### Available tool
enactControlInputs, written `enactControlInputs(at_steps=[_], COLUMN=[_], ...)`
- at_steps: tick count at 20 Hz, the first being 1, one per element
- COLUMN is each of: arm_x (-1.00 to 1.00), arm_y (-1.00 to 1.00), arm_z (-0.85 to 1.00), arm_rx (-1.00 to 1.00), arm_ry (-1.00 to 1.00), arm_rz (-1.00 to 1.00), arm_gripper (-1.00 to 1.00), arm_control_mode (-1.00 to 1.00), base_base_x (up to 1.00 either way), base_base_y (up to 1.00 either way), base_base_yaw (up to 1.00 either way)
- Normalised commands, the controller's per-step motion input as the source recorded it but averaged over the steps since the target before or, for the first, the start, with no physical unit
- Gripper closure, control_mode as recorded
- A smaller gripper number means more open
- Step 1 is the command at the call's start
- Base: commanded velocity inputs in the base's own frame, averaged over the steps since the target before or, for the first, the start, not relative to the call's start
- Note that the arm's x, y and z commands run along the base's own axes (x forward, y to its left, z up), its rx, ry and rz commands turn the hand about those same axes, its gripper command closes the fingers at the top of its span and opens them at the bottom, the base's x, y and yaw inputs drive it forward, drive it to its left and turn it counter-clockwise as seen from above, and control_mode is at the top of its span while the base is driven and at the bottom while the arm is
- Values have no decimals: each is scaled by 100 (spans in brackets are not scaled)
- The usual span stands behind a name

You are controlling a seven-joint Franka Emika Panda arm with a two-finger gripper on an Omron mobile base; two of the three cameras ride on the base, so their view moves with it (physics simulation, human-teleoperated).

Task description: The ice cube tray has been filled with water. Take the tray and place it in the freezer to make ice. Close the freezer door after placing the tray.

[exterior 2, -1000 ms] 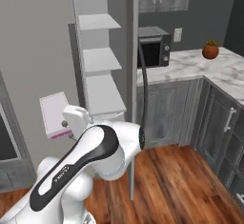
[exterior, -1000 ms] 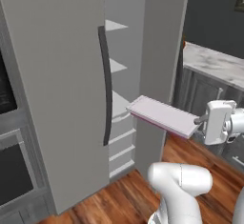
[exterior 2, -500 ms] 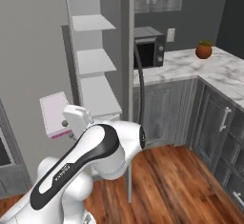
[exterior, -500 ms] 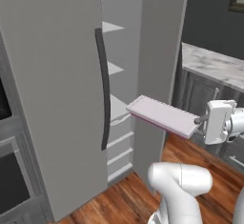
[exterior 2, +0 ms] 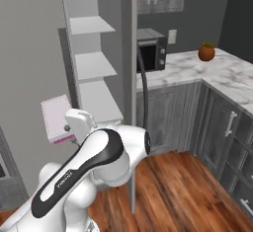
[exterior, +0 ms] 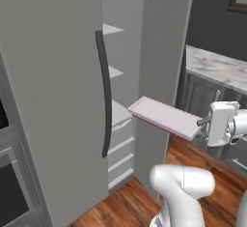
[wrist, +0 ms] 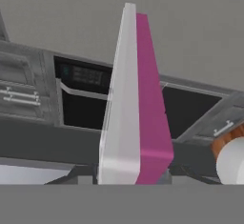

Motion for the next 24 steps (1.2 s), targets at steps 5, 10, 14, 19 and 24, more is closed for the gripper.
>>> enactControlInputs(at_steps=[5,10,14,19,24], arm_x=[0,0,0,0,0], arm_y=[0,0,0,0,0], arm_z=[0,0,0,0,0], arm_rx=[0,0,0,0,0], arm_ry=[0,0,0,0,0], arm_rz=[0,0,0,0,0], arm_gripper=[100,100,100,100,100], arm_control_mode=[100,100,100,100,100], base_base_x=[40,46,53,57,43], base_base_y=[0,0,0,0,-1], base_base_yaw=[-9,-9,-7,-6,-4])
